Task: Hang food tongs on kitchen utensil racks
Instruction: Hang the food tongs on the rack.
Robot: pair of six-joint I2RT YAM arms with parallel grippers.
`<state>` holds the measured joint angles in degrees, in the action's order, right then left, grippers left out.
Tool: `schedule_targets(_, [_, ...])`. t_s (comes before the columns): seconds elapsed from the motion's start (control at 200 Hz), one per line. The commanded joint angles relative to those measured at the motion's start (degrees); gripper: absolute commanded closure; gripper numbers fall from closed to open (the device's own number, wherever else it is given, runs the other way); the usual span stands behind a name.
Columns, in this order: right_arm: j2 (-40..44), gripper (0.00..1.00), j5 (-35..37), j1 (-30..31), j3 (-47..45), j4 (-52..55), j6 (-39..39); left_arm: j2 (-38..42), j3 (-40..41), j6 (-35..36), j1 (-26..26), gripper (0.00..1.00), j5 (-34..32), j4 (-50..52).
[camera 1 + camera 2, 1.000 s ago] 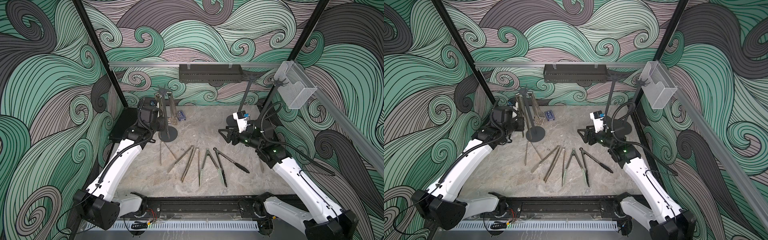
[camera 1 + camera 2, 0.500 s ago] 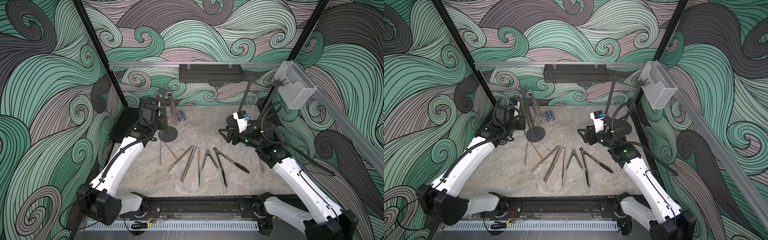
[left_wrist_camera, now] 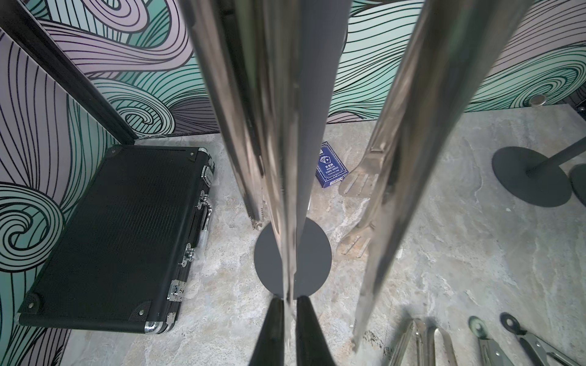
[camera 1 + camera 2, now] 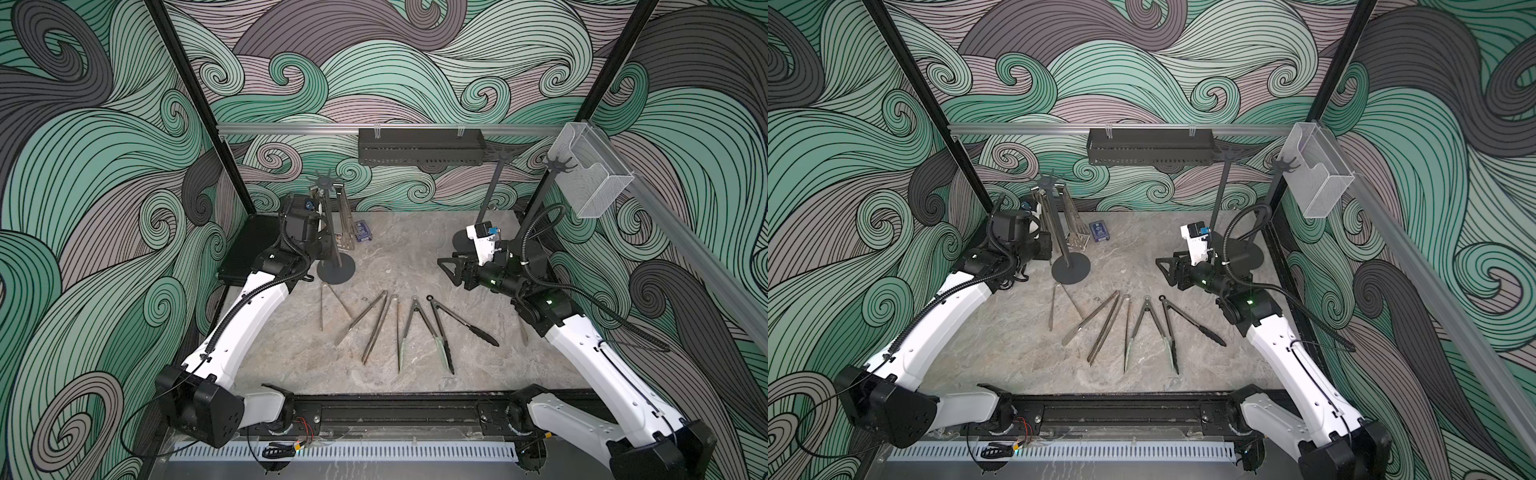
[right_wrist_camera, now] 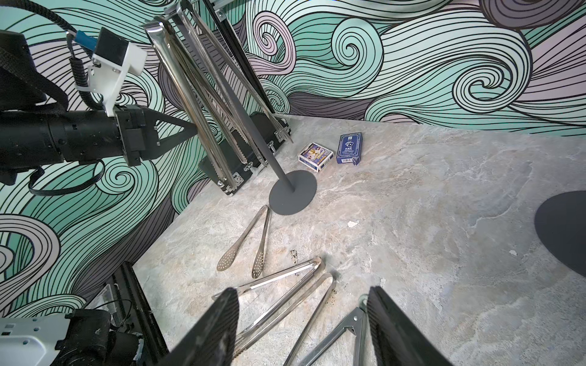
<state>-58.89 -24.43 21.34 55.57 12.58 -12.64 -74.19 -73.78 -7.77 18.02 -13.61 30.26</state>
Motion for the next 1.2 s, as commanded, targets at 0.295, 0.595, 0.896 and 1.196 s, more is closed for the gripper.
schedule_targets(0.295, [-0.17, 0.34, -0.41, -0.33, -0.39, -1.73, -0.19, 1.06, -0.07, 0.92, -0.36, 0.72, 0.21, 1.47])
schedule_targets(0.595, [-0.96, 0.34, -0.02, -1.08, -0.04, -1.42, -0.19, 4.84, -0.75, 0.84, -0.30, 0.58, 2.92, 3.63])
schedule_targets(0.896, [-2.70, 0.27, 9.47, -3.55, 2.82, 3.06, 0.43, 13.99, 1.73, 0.62, -0.30, 0.38, 8.12, 7.44])
schedule_targets(1.196, [-9.30, 0.19, 22.28, -9.71, 8.44, 3.09, 1.29, 22.05, 8.56, -5.57, -2.46, 0.23, 17.16, 7.63])
